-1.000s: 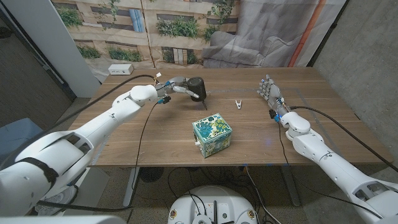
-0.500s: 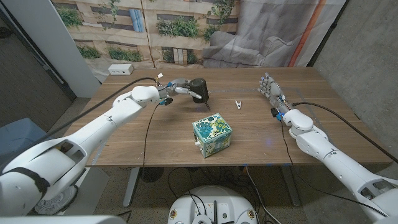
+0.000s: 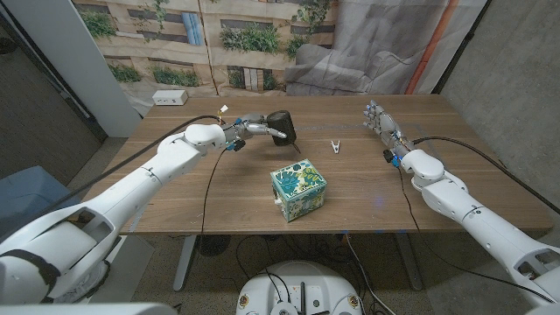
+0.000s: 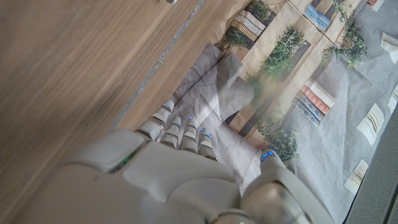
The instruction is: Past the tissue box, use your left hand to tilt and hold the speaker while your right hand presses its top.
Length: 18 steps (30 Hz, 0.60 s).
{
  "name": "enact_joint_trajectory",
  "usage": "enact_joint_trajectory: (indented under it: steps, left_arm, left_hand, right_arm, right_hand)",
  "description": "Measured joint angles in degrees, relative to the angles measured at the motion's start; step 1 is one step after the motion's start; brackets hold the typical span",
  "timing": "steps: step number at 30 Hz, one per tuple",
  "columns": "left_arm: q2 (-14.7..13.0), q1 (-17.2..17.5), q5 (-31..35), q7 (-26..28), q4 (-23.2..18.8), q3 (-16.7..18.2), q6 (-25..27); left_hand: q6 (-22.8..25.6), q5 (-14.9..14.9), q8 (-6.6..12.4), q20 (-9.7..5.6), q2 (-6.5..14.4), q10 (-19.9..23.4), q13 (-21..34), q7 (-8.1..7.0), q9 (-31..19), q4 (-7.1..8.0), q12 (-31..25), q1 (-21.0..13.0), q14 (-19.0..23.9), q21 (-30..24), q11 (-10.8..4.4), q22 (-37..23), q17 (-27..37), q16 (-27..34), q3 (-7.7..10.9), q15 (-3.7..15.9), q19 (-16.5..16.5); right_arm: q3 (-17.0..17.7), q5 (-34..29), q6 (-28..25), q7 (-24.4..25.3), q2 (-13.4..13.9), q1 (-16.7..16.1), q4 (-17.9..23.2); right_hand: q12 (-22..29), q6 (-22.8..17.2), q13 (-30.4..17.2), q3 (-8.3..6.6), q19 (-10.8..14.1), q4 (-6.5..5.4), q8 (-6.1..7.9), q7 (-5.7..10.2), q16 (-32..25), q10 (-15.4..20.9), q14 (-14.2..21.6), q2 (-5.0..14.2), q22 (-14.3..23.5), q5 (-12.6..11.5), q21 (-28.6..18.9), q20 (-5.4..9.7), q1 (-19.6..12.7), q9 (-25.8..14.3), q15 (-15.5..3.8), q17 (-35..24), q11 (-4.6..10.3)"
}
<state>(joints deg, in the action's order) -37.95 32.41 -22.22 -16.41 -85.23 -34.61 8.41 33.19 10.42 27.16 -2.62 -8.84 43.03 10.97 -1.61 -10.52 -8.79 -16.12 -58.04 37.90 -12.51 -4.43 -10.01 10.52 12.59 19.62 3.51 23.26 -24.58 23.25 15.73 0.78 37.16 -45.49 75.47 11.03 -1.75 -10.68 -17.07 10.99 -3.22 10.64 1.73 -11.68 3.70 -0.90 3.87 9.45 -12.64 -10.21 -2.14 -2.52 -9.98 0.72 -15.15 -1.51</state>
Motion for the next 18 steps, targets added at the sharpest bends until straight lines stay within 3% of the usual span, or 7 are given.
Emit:
enact_joint_trajectory:
  steps: [10, 18]
  left_arm:
    - [0.73, 1.15, -5.68, -0.67, -0.22, 1.34, 2.15]
    - [2.19, 1.08, -9.01, -3.98, 3.46, 1.42, 1.48]
  left_hand:
    - [0.00, 0.00, -0.01, 0.08, 0.00, 0.26, 0.01, 0.00, -0.01, -0.06, 0.16, 0.00, 0.39, 0.00, 0.15, -0.28, 0.00, 0.00, -0.11, -0.02, 0.08]
    - [0.53, -0.01, -0.33, -0.02, 0.00, 0.56, 0.02, 0.53, -0.12, -0.14, -0.03, 0.00, 1.01, -0.22, 0.46, -0.27, 0.00, 0.00, -0.32, 0.19, 0.59]
  right_arm:
    - [-0.46, -2.50, -1.58, 1.15, 1.45, 0.00, 2.31]
    - [-0.69, -4.42, -2.84, 2.01, 2.61, -0.18, 4.19]
  right_hand:
    - [0.00, -0.21, 0.00, -0.16, 0.00, 0.47, 0.00, 0.21, -0.24, 0.40, 0.00, 0.38, 0.00, 0.00, 0.00, 0.00, -0.38, 0.00, 0.00, 0.27, 0.40]
    - [0.00, -0.51, 0.00, 0.11, 0.41, 0.73, 0.00, 0.52, -0.24, 0.40, 0.22, 0.38, 0.00, 0.00, -0.44, 0.41, -0.38, 0.00, -0.21, 0.53, 0.40]
